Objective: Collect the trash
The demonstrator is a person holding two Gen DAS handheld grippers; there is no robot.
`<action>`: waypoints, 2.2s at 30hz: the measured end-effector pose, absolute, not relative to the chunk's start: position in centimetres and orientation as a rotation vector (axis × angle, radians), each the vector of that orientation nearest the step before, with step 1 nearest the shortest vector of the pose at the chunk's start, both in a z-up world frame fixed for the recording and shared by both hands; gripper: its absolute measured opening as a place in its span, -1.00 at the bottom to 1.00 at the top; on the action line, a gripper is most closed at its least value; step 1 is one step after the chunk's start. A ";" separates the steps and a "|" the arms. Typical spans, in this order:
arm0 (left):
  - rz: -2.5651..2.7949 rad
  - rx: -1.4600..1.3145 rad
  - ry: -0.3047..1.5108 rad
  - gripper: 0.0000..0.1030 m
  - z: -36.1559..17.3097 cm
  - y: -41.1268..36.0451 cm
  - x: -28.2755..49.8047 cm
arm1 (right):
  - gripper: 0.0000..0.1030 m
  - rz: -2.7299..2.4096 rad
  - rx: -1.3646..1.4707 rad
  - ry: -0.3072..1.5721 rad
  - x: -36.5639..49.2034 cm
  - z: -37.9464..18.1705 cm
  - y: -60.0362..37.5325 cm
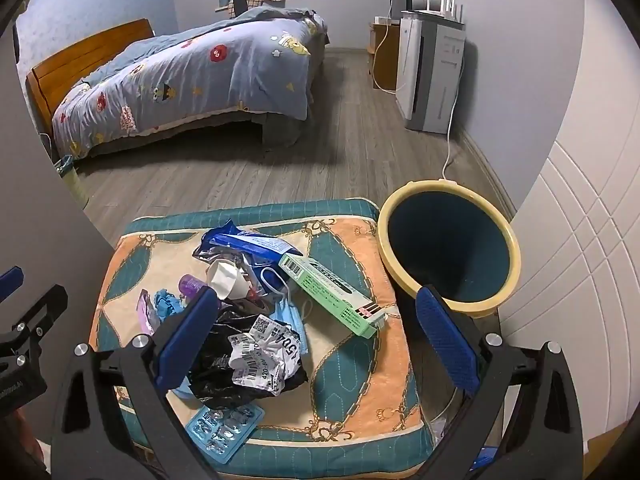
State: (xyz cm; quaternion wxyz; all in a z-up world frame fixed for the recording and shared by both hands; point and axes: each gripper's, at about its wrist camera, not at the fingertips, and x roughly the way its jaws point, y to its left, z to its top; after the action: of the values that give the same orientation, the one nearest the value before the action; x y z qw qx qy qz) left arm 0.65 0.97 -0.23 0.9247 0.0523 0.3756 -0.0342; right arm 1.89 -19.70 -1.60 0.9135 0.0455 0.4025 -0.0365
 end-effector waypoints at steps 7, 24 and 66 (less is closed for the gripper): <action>-0.072 0.107 0.769 0.90 -0.2 1.0 0.6 | 0.89 -0.085 0.093 0.823 1.6 -1.4 -19.9; -0.074 0.105 0.767 0.90 -0.2 1.0 0.5 | 0.89 -0.094 0.089 0.820 1.7 -1.2 -20.0; -0.085 0.109 0.747 0.90 0.3 1.0 0.5 | 0.89 -0.110 0.067 0.812 1.3 -0.7 -19.7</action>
State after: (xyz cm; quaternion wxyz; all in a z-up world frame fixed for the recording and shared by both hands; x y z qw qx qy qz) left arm 0.47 0.96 0.25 0.9287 0.0534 0.3645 -0.0417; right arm 1.32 -19.73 -0.72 0.9167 0.0327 0.3946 -0.0533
